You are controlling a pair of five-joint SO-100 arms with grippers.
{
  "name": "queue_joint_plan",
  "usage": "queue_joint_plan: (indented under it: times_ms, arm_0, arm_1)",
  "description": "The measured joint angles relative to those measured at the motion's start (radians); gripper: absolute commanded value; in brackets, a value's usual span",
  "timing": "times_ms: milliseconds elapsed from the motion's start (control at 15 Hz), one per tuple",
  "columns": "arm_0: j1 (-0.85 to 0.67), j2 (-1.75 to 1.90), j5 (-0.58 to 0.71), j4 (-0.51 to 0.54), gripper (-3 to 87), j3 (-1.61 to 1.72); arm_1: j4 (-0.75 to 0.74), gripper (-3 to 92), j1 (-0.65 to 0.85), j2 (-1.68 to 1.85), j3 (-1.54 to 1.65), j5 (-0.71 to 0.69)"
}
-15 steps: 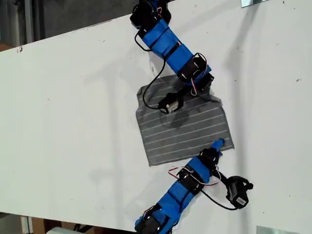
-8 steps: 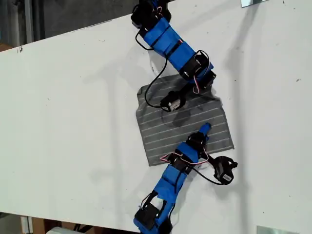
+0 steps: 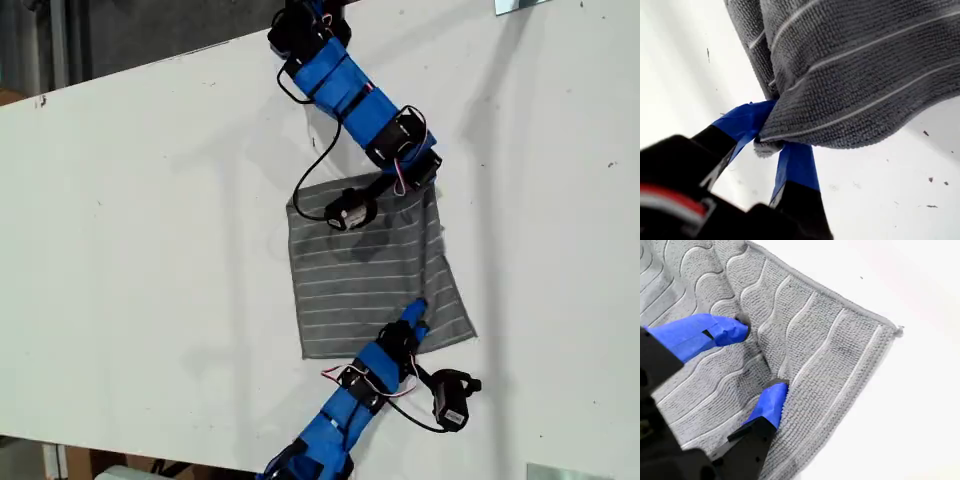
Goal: Grasp corners of a square towel and fold twice.
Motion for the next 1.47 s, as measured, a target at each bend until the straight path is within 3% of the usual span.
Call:
queue_joint_plan:
  times_ms: [133,200,267,467,533,1267,1333,1467]
  arm_0:
    - [-0.005,0.025,0.031,0.028,21.9,0.009]
    - [-0.017,0.025,0.063,0.12,21.9,-0.049]
    - [-0.025,0.012,0.104,0.249,22.0,-0.16]
    - [-0.028,-0.293,0.225,0.802,22.0,-0.847]
    - [-0.025,-0.333,0.224,0.854,22.0,-0.989]
    - [0.175,-0.434,-0.12,0.796,23.1,-0.969]
    - [0.175,-0.41,-0.146,0.715,22.8,-0.877]
    - [0.175,-0.291,-0.158,0.402,22.5,-0.563]
  arm_1:
    - [0.0,-0.1,0.011,0.0,0.0,0.0]
    - [0.0,-0.1,0.014,0.0,0.0,0.0]
    - [0.0,-0.1,0.015,0.0,0.0,-0.002]
    - [0.003,-0.1,0.014,0.0,0.0,-0.003]
    - [0.012,-0.1,0.012,0.0,0.0,-0.003]
    - [0.012,-0.1,0.009,0.0,0.0,-0.003]
    - [0.014,-0.1,0.009,0.0,-0.003,-0.003]
    - [0.032,-0.1,0.009,0.006,-0.029,-0.003]
